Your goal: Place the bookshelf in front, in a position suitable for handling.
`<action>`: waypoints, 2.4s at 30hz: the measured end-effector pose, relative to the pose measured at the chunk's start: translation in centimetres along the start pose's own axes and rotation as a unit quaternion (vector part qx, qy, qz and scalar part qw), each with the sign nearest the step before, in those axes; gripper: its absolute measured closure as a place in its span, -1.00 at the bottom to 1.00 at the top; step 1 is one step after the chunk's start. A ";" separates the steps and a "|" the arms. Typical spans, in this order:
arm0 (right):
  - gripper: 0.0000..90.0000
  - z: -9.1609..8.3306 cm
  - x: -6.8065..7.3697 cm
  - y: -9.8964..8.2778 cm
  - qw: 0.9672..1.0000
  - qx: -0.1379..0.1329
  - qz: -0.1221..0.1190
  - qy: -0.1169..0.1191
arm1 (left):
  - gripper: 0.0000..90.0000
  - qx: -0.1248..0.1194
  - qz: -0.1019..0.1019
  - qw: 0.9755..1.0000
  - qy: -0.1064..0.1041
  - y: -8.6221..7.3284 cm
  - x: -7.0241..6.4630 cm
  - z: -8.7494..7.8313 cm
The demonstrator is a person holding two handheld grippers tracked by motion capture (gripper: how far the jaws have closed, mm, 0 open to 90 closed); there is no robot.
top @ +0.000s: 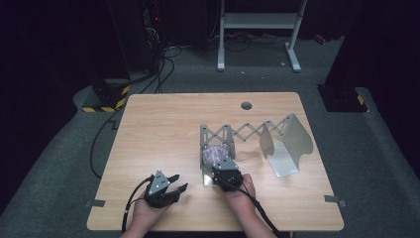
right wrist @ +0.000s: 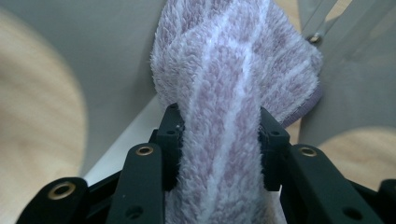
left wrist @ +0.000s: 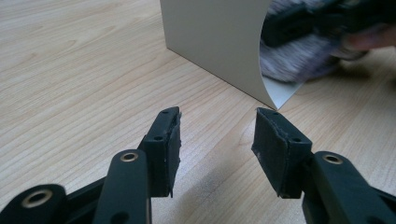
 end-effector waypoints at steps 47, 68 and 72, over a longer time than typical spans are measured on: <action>0.47 -1.8 2.6 -3.1 0.996 -0.017 0.017 0.089 | 0.16 0.001 -0.024 1.000 0.005 -0.1 0.9 0.0; 0.44 -9.3 2.8 2.7 0.978 -0.178 0.029 0.106 | 0.13 -0.002 -0.035 0.999 0.015 -0.3 1.8 -0.5; 0.44 -7.8 3.2 1.9 0.983 -0.150 0.024 0.104 | 0.13 -0.004 -0.036 0.999 0.016 -0.3 1.8 -0.6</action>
Point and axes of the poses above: each handheld gripper's, and its own axes: z roughly forward along the jaws, y roughly out of its top, x roughly to its left, the point moved 5 cm from there along z, roughly forward along the jaws, and after that the axes turned 5 degrees about x, right-handed, at the moved point
